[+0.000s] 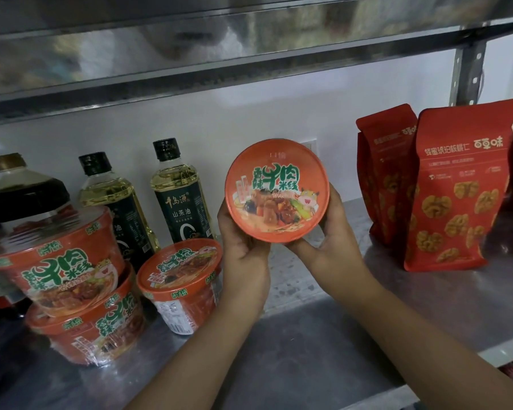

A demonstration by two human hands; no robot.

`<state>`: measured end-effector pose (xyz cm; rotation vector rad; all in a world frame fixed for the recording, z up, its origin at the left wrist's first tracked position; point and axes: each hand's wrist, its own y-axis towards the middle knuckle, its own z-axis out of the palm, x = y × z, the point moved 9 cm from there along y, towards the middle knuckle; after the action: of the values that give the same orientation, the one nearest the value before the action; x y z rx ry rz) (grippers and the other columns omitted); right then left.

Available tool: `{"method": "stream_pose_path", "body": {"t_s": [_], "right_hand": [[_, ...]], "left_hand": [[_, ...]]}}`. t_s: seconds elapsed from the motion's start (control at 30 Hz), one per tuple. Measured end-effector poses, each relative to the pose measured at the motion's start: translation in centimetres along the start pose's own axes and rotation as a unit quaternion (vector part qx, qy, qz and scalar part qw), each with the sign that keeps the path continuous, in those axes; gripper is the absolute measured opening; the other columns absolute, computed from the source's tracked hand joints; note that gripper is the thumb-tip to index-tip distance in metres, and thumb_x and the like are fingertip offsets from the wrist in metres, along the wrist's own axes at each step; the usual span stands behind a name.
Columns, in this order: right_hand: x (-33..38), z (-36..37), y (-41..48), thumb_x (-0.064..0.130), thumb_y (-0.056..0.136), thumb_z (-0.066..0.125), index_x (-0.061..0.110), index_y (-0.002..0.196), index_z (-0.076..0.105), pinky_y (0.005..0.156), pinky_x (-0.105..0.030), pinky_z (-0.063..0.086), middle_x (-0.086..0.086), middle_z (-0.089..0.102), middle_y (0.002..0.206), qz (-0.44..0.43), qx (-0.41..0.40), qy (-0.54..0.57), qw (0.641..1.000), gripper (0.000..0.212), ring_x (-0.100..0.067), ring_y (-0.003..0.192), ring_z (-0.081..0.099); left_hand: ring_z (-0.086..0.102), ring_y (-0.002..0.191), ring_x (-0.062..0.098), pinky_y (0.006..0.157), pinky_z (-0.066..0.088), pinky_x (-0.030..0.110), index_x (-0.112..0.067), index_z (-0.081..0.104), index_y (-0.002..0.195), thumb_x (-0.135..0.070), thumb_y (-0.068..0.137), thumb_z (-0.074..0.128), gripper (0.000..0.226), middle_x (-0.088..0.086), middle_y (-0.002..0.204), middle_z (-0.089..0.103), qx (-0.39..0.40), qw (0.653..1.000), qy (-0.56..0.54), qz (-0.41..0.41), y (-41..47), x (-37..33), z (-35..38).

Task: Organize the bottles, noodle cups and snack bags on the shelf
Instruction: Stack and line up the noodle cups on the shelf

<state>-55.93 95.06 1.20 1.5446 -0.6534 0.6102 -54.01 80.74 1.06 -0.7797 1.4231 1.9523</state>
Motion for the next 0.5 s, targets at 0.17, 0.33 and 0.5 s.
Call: {"method": "stream_pose_path", "body": {"t_s": [0.17,0.33,0.5], "right_hand": [[-2.4,-2.4,0.5,0.078,0.075,0.062,0.023,0.146,0.042,0.068,-0.023,0.055,-0.005,0.069,0.118,0.149,-0.11,0.098,0.978,0.092,-0.007,0.093,0.068],[-5.7,-1.4,-0.2,0.082,0.086,0.028,0.014,0.124,0.06,0.041,-0.024,0.043,-0.021,0.07,0.07,0.329,-0.072,0.167,0.927,0.084,-0.028,0.048,0.058],[-5.6,-0.2,-1.0,0.077,0.092,0.027,0.016,0.116,0.061,0.039,-0.021,0.039,-0.019,0.062,0.059,0.377,-0.035,0.234,0.896,0.074,-0.026,0.045,0.052]], "left_hand": [[0.047,0.139,0.018,0.114,0.039,0.039,-0.021,0.05,0.14,-0.016,0.102,0.046,0.039,0.003,0.145,0.054,0.034,0.999,-0.023,0.015,0.0,-0.6,0.5],[0.049,0.137,0.01,0.117,0.037,0.043,-0.031,0.059,0.132,-0.026,0.1,0.044,0.036,-0.011,0.139,0.06,0.033,0.999,-0.001,-0.001,-0.2,-0.5,0.6],[0.048,0.138,0.013,0.115,0.04,0.039,-0.013,0.051,0.142,-0.02,0.103,0.045,0.04,-0.002,0.144,0.058,0.047,0.999,0.005,0.008,-0.1,-0.6,0.8]]}}
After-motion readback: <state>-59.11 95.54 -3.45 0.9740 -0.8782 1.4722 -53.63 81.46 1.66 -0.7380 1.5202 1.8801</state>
